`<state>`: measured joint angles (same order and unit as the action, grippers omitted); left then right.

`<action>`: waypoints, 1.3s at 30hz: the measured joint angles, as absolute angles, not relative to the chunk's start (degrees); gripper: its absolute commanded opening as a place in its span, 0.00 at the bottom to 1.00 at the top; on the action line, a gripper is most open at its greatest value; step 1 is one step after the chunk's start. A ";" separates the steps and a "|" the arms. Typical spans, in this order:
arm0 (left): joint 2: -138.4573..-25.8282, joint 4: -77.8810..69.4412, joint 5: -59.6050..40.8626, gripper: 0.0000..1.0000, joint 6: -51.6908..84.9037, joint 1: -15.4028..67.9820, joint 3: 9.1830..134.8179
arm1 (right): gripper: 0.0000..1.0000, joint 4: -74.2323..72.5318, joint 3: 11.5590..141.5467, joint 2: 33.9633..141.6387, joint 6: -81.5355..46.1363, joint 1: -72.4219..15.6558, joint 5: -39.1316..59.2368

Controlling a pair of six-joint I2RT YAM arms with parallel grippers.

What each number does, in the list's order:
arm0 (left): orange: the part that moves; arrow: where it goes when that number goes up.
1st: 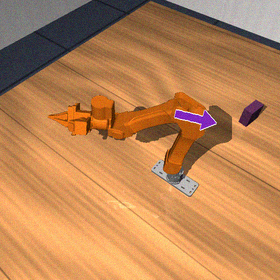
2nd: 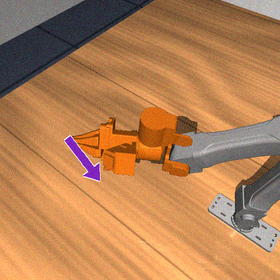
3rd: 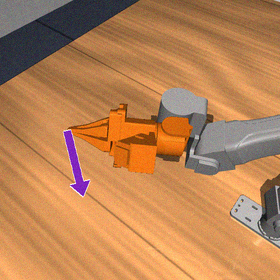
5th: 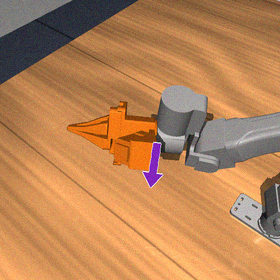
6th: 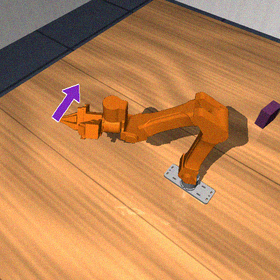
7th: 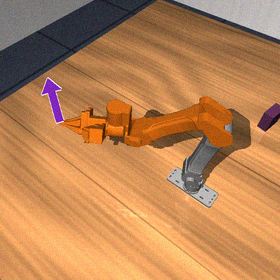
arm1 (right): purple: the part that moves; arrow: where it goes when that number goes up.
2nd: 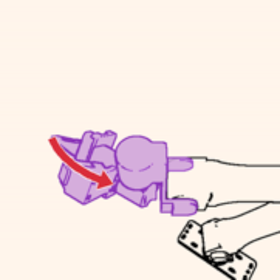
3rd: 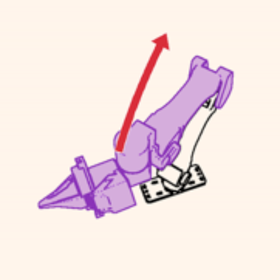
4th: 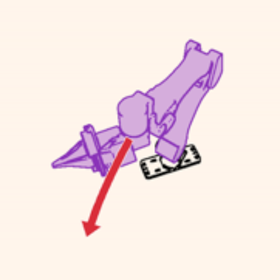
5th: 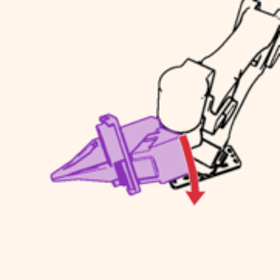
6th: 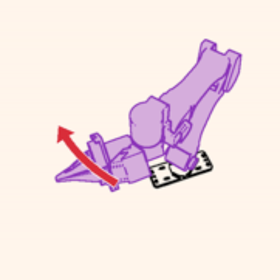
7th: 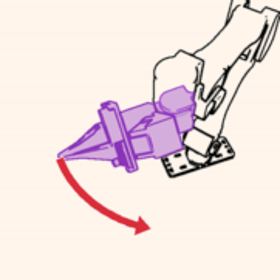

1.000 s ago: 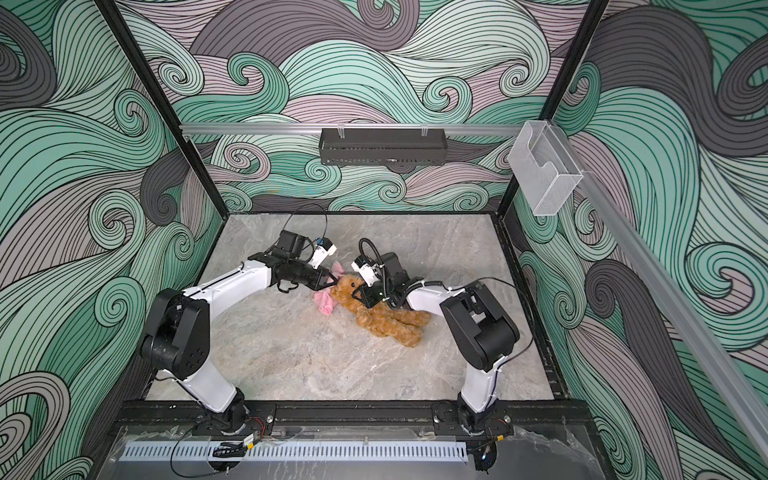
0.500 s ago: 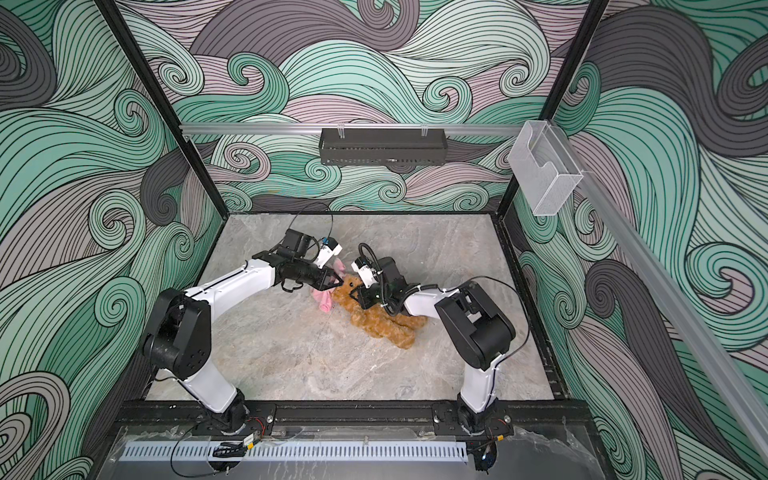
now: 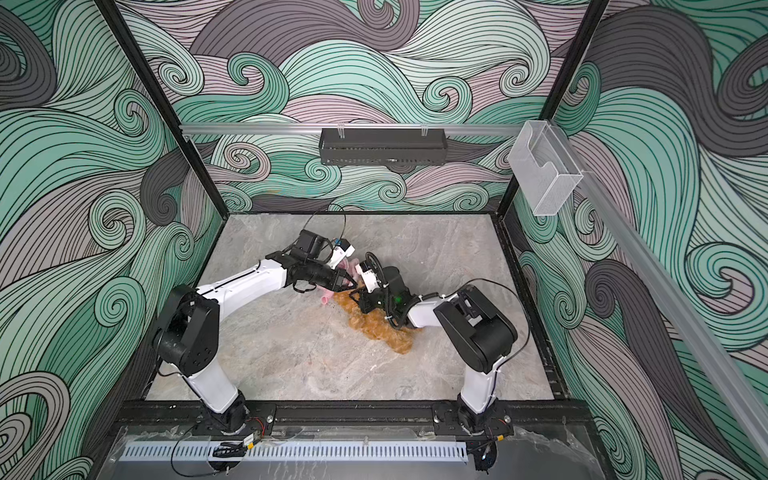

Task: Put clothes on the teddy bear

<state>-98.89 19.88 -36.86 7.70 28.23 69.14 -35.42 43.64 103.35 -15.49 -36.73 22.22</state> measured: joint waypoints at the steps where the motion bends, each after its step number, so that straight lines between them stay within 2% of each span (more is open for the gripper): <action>1: -98.89 19.92 -37.12 0.22 7.81 28.27 68.73 | 0.17 -36.23 43.33 103.24 -15.86 -36.69 22.20; 7: -98.37 20.10 -39.29 0.37 8.51 28.27 67.70 | 0.17 -39.53 42.87 102.91 -17.41 -36.42 22.15; 15: -92.47 19.44 -39.31 0.63 9.56 28.32 66.48 | 0.17 -40.40 42.26 99.79 -15.00 -36.42 21.96; 21: -87.74 19.53 -36.29 0.73 9.67 28.14 66.48 | 0.17 -40.58 40.91 98.74 -11.90 -36.42 22.31; 29: -81.60 20.53 -31.55 0.71 10.55 26.59 66.48 | 0.15 -40.40 38.50 95.68 -6.66 -36.40 22.83; 34: -78.11 22.22 -28.12 0.59 12.14 22.92 66.50 | 0.14 -39.94 36.71 92.20 -2.63 -36.32 23.73; 39: -81.69 25.74 -27.31 0.52 14.68 18.61 66.65 | 0.14 -37.01 37.28 91.85 -1.13 -36.32 22.90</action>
